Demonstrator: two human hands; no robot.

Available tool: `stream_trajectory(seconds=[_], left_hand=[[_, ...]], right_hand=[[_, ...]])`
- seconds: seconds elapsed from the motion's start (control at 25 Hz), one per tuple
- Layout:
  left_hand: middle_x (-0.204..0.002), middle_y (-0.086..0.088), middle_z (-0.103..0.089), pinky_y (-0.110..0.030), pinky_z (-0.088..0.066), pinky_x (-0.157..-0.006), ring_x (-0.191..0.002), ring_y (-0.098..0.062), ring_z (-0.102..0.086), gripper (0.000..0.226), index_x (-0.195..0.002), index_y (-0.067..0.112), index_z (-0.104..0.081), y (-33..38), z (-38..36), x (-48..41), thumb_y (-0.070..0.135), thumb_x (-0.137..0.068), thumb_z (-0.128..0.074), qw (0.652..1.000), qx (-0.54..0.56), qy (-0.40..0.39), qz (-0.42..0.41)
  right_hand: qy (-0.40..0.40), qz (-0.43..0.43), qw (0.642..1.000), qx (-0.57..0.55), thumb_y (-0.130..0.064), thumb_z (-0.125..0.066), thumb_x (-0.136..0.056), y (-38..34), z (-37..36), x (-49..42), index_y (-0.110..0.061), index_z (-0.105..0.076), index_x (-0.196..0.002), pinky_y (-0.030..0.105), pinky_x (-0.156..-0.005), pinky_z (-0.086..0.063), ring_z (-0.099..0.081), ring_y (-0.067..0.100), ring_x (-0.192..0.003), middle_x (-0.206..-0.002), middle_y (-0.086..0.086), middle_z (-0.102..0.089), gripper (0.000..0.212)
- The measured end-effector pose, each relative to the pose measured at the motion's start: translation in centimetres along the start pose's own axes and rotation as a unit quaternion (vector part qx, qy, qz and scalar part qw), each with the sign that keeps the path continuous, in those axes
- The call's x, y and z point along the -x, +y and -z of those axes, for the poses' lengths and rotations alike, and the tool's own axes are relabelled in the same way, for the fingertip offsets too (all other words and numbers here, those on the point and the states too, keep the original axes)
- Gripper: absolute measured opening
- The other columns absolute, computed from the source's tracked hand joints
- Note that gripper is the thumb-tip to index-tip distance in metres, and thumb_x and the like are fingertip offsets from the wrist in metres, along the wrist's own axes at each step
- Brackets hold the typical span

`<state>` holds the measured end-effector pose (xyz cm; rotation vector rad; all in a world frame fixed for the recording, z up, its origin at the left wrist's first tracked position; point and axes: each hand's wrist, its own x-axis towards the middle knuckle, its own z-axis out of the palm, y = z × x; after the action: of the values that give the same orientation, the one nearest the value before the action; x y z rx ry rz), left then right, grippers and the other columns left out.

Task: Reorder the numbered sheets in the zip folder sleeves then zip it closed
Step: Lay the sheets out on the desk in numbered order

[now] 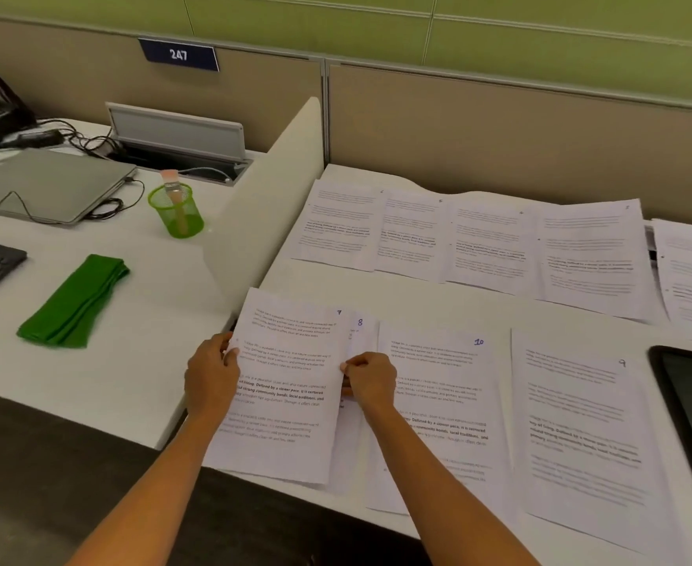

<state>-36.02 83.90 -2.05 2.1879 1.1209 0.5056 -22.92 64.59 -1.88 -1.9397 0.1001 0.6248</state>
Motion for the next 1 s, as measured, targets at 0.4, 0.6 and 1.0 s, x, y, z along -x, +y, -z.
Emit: stream_trajectory(seconds=[0.4, 0.6, 1.0], left_hand=[[-0.15, -0.01, -0.04, -0.054, -0.027, -0.113, -0.139, -0.029, -0.035, 0.072, -0.147, 0.01, -0.036, 1.4, -3.9, 2.0, 0.056, -0.091, -0.038, 0.96, -0.16, -0.064, -0.22], [-0.158, -0.004, -0.023, -0.05, -0.013, -0.117, -0.147, -0.023, -0.017, 0.085, -0.151, 0.015, -0.029, 1.4, -6.2, 2.8, 0.072, -0.089, -0.018, 0.938, -0.195, -0.135, -0.254], [-0.161, -0.004, -0.012, -0.052, -0.011, -0.119, -0.149, -0.023, -0.009, 0.093, -0.153, 0.016, -0.02, 0.8, -7.1, 2.7, 0.078, -0.086, -0.006, 0.932, -0.21, -0.173, -0.24]], right_hand=[[0.022, 0.042, 0.998, 0.052, -0.008, -0.07, -0.085, 0.0, -0.8, 0.5, -0.008, -0.067, -0.087, 0.04, -0.068, -0.061, -0.07, 0.023, -0.069, -0.08, 0.008, -0.07, 0.003], [0.037, 0.081, 0.989, 0.12, -0.013, -0.068, -0.086, 0.3, -1.1, 0.9, -0.011, -0.068, -0.093, 0.038, -0.069, -0.06, -0.069, 0.019, -0.072, -0.083, 0.004, -0.07, 0.007], [0.036, 0.109, 0.972, 0.205, -0.015, -0.063, -0.091, 0.7, -0.8, 1.1, -0.01, -0.069, -0.104, 0.018, -0.067, -0.048, -0.059, 0.01, -0.074, -0.097, 0.004, -0.07, 0.015]])
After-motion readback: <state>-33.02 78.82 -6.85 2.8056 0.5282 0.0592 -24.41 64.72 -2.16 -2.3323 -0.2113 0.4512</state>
